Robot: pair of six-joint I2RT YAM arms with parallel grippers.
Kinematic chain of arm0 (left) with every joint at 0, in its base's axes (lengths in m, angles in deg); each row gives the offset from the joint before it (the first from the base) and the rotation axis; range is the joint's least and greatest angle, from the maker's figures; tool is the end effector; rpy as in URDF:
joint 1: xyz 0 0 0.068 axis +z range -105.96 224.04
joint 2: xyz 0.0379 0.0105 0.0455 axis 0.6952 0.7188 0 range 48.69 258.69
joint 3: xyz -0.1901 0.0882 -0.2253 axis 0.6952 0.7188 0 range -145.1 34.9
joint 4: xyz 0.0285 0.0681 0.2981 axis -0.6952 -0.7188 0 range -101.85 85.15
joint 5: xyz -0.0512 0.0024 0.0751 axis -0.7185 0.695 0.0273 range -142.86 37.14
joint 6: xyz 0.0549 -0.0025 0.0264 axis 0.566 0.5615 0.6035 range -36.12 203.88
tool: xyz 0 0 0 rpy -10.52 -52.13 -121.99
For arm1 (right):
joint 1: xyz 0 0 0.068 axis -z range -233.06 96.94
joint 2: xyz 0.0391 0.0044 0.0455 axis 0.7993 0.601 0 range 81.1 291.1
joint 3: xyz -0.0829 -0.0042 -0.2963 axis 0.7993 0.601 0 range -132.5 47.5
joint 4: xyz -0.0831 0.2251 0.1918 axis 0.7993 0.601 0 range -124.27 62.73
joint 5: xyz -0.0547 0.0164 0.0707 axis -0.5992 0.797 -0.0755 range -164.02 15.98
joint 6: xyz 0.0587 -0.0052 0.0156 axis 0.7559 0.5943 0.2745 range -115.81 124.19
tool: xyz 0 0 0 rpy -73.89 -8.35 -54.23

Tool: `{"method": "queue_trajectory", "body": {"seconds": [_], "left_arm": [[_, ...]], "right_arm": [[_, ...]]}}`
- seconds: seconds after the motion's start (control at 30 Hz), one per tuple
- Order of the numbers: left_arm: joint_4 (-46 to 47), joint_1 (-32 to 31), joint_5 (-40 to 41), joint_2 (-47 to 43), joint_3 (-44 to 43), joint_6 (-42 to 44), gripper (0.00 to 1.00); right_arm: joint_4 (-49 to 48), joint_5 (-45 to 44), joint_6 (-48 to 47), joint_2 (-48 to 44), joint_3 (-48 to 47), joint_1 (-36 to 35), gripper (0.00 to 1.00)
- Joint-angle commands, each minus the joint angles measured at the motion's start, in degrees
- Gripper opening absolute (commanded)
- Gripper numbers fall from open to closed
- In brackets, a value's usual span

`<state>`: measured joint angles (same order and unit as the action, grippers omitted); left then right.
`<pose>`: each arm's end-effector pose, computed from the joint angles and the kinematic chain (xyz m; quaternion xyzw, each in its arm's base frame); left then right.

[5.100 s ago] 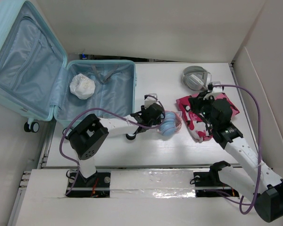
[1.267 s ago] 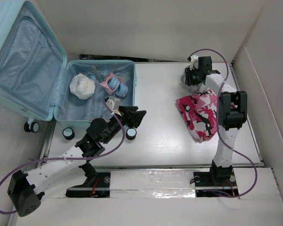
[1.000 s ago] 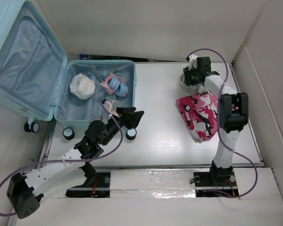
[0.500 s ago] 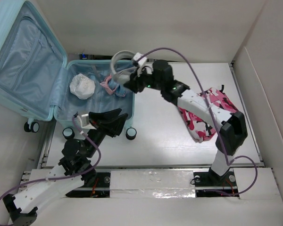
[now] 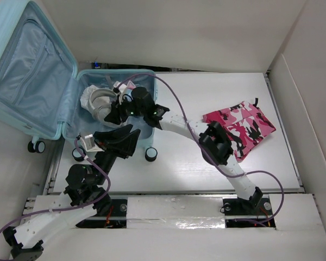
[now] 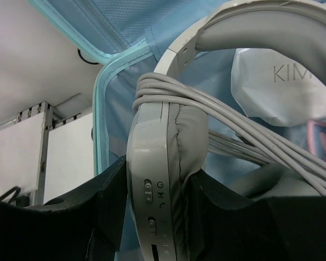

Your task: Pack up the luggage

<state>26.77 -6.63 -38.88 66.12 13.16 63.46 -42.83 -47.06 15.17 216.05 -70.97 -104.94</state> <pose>0.0830 -0.0838 0.3546 0.0131 0.4638 -0.4690 0.7515 0.3810 0.5192 0.2843 -0.3997 0.6338 0.4830 0.4531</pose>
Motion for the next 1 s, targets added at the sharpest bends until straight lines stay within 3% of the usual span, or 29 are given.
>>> {"method": "queue_trajectory", "body": {"seconds": [0.0, 0.07, 0.1, 0.2, 0.3, 0.37, 0.47, 0.5, 0.57, 0.6, 0.67, 0.7, 0.73, 0.8, 0.87, 0.93, 0.97], "left_arm": [[1.1, -0.3, 1.3, 0.0, 0.1, 0.9, 0.48], [1.1, -0.3, 2.0, -0.3, 0.2, 0.9, 0.48], [1.2, -0.3, 2.3, -0.3, 0.3, 0.9, 0.48], [0.6, -0.3, 3.5, 0.0, 0.1, 0.7, 0.49], [0.5, -0.3, 3.7, 0.0, -0.1, 0.6, 0.49], [0.6, -0.3, 4.6, 0.3, -0.1, 0.6, 0.49], [-0.9, -0.3, 4.7, 1.7, -1.4, 0.2, 0.5], [-1.0, -0.3, 4.5, 2.3, -1.6, 0.1, 0.49], [-1.1, -0.3, 3.3, 4.8, -2.7, 0.3, 0.46], [-1.2, -0.3, 2.8, 5.9, -3.1, 0.4, 0.41], [-1.5, -0.3, 0.4, 10.0, -4.7, 0.8, 0.28], [-1.6, -0.3, -0.5, 11.6, -5.2, 0.7, 0.24], [-1.4, -0.3, -1.6, 15.2, -5.9, 0.6, 0.14], [-1.5, -0.9, -3.9, 19.2, -8.1, -0.6, 0.06], [-1.3, -0.9, -6.1, 25.4, -10.3, -1.4, 0.0], [-0.4, -2.1, -6.9, 31.0, -11.0, -3.1, 0.0], [0.3, -2.1, -7.6, 32.7, -11.7, -3.5, 0.0]], "right_arm": [[-5.3, 1.3, 2.0, 0.4, -7.6, -1.2, 0.27], [-4.8, 1.3, 2.6, 2.2, -9.3, -1.7, 0.35], [-4.7, 1.2, 2.6, 2.6, -9.6, -2.3, 0.56], [-3.4, 0.5, 1.8, 0.4, -9.3, -2.3, 0.76], [-2.2, -2.6, -1.1, -6.2, -5.1, -2.3, 0.9], [-0.9, -6.0, -4.1, -10.1, -0.1, -1.7, 0.91], [-0.8, -10.5, -5.9, -19.5, 8.8, 1.2, 0.78], [-3.0, -12.3, -5.9, -25.8, 18.3, 2.4, 0.61], [-6.5, -15.0, -3.0, -32.8, 29.6, 7.3, 0.39], [-10.0, -17.1, -1.6, -36.6, 40.9, 9.5, 0.22], [-12.9, -18.7, 1.9, -48.3, 52.2, 16.5, 0.11], [-12.6, -24.9, 2.7, -52.3, 57.3, 18.8, 0.05], [-10.5, -29.9, 5.3, -59.6, 64.9, 21.1, 0.02], [-2.0, -41.6, 7.4, -65.8, 70.5, 29.1, 0.0], [4.0, -46.3, 10.9, -72.2, 76.1, 39.1, 0.0], [11.3, -46.7, 13.2, -75.2, 78.7, 47.1, 0.1], [12.3, -45.1, 13.2, -76.6, 81.7, 51.0, 0.23]]}}
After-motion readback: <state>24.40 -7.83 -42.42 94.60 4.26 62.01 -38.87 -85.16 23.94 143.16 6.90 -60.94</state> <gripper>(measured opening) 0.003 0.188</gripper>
